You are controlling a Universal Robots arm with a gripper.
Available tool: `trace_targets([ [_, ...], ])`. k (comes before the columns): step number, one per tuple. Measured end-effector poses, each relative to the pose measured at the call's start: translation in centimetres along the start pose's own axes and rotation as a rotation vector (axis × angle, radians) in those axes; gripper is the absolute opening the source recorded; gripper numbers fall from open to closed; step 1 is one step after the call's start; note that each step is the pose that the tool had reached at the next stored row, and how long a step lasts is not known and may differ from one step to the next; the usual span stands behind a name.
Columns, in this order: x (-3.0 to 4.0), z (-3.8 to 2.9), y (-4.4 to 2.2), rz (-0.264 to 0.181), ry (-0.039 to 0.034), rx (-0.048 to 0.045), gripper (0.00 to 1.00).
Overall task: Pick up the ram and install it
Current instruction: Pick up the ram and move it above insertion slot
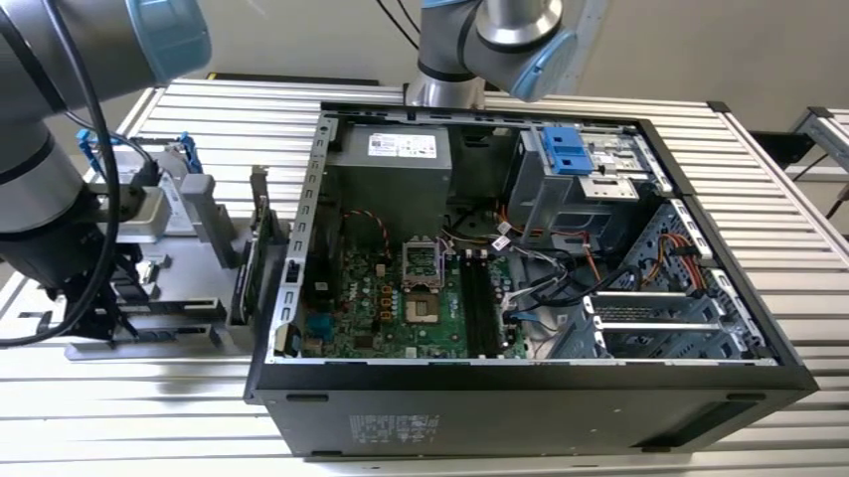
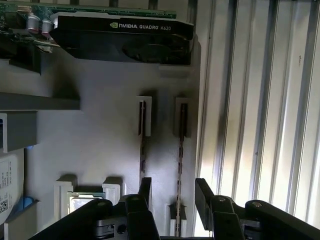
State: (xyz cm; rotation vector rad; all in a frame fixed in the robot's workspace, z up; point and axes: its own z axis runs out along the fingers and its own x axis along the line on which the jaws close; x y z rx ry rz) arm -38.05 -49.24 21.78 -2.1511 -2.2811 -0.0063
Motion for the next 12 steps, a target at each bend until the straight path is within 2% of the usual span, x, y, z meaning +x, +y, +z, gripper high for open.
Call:
trace_targets([
  [12,-0.09,1.33,0.02,0.000,-0.0001,-0.0002,1.00],
])
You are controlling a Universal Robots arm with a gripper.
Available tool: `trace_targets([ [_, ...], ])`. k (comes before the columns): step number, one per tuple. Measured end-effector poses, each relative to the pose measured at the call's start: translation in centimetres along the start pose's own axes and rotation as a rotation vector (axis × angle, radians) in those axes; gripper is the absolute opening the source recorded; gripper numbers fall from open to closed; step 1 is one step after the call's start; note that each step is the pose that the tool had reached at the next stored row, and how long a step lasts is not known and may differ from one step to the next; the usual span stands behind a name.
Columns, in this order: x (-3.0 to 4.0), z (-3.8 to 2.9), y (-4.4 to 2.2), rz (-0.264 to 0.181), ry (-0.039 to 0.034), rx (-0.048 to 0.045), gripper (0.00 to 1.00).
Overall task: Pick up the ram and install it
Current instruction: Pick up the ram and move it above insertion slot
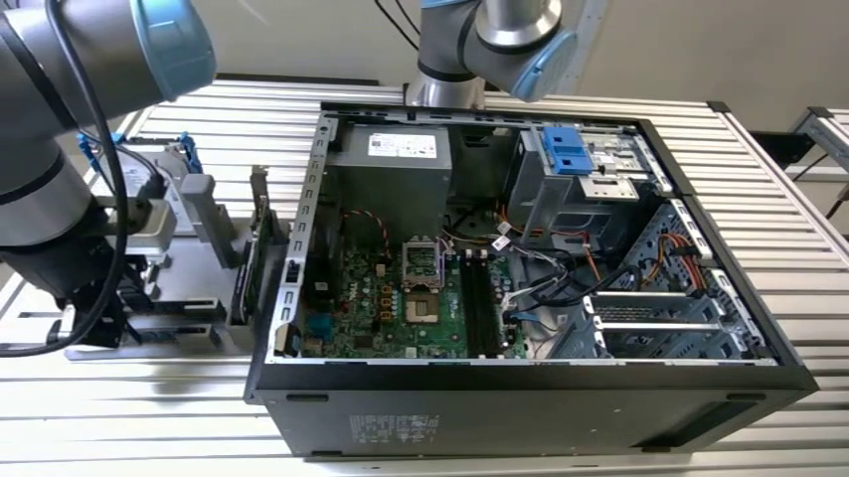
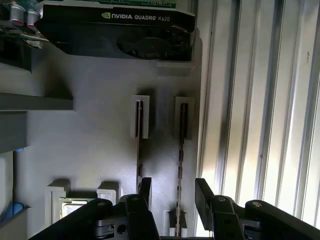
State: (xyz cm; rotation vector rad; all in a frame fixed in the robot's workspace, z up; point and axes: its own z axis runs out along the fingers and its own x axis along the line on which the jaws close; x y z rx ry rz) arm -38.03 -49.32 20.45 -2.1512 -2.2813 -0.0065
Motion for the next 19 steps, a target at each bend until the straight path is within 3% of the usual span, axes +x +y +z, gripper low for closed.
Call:
trace_targets([
  [19,-0.66,1.28,-0.02,0.000,0.0000,0.0000,1.00],
])
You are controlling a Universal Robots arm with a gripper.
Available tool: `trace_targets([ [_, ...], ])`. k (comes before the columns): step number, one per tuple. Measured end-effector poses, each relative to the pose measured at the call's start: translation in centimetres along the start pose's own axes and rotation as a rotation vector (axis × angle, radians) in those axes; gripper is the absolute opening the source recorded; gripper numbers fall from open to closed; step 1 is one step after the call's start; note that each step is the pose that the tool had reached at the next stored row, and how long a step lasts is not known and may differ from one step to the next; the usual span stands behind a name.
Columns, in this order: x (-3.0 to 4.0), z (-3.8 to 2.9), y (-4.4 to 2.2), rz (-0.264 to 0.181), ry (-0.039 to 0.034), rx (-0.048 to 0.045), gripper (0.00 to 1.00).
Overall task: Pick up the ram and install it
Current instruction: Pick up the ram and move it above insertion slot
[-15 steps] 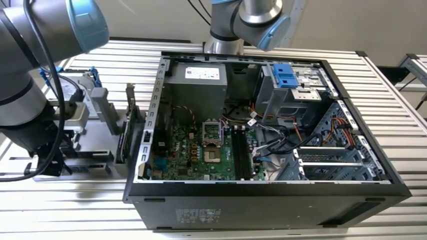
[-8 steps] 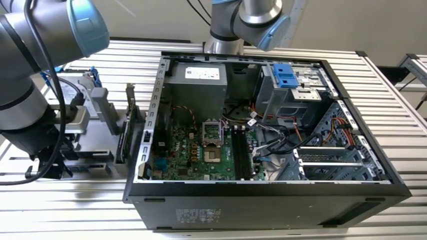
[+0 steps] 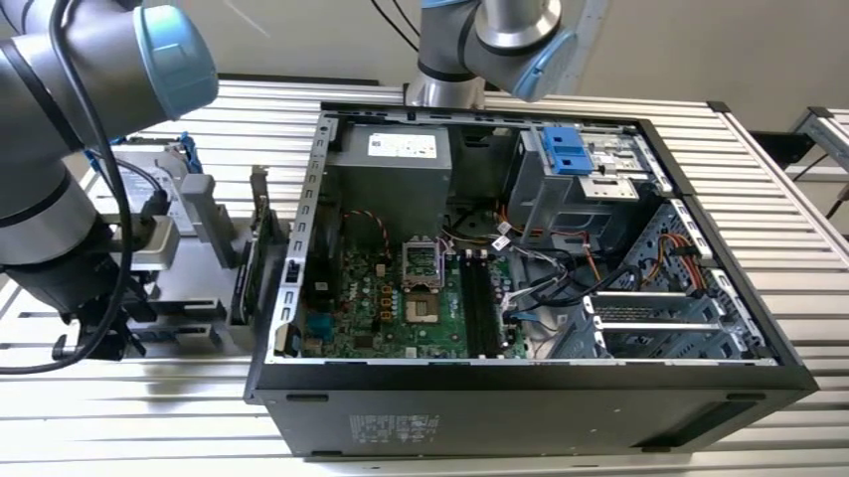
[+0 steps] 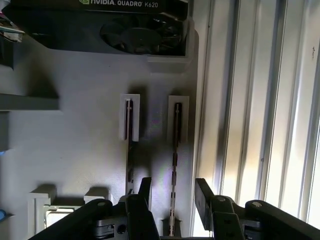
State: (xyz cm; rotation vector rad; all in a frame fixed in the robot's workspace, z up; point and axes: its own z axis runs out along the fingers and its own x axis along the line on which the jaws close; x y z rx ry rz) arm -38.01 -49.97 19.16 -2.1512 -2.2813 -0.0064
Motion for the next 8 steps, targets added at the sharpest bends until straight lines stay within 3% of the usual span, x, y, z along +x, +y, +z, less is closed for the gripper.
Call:
trace_targets([
  [8,-0.04,0.02,0.00,0.000,0.0000,0.0000,1.00],
])
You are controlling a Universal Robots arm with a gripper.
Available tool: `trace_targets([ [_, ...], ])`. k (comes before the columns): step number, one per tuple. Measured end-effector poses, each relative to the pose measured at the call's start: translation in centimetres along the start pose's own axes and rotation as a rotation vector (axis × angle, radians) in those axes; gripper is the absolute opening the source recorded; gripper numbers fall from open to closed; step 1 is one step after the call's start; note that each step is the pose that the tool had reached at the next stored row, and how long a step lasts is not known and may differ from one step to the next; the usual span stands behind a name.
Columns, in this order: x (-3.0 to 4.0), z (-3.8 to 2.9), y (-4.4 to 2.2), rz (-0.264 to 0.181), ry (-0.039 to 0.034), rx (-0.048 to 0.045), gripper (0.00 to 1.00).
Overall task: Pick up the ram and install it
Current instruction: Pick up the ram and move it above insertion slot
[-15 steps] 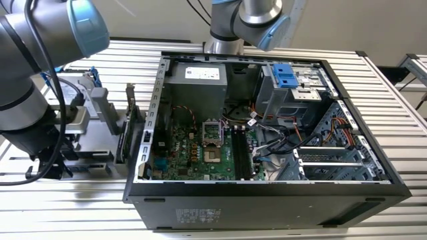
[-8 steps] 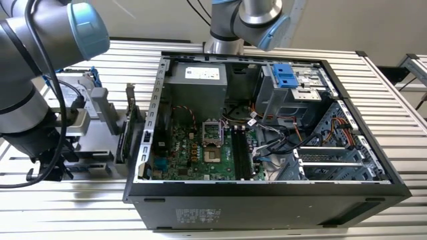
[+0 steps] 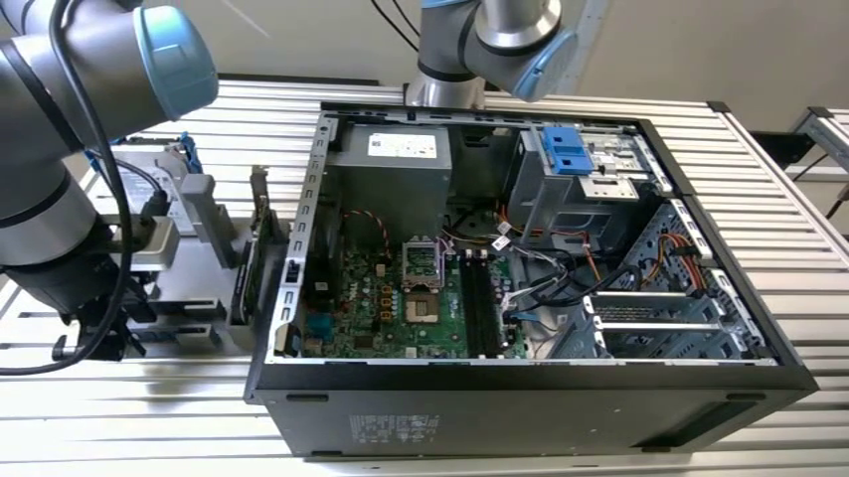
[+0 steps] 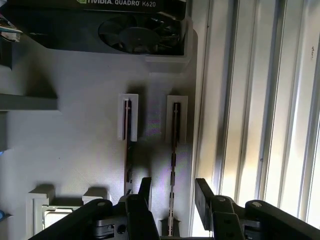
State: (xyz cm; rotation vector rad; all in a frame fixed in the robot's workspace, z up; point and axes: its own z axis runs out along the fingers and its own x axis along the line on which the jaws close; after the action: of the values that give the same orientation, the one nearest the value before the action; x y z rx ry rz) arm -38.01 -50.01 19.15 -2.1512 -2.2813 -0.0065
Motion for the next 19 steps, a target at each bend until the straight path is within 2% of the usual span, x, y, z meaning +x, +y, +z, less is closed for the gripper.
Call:
trace_targets([
  [2,0.00,0.00,0.00,0.000,0.0000,0.0000,1.00],
  [3,0.00,0.00,0.00,0.000,0.0000,-0.0001,0.00],
  [19,-0.02,0.01,0.00,0.000,0.0000,0.0000,0.00],
])
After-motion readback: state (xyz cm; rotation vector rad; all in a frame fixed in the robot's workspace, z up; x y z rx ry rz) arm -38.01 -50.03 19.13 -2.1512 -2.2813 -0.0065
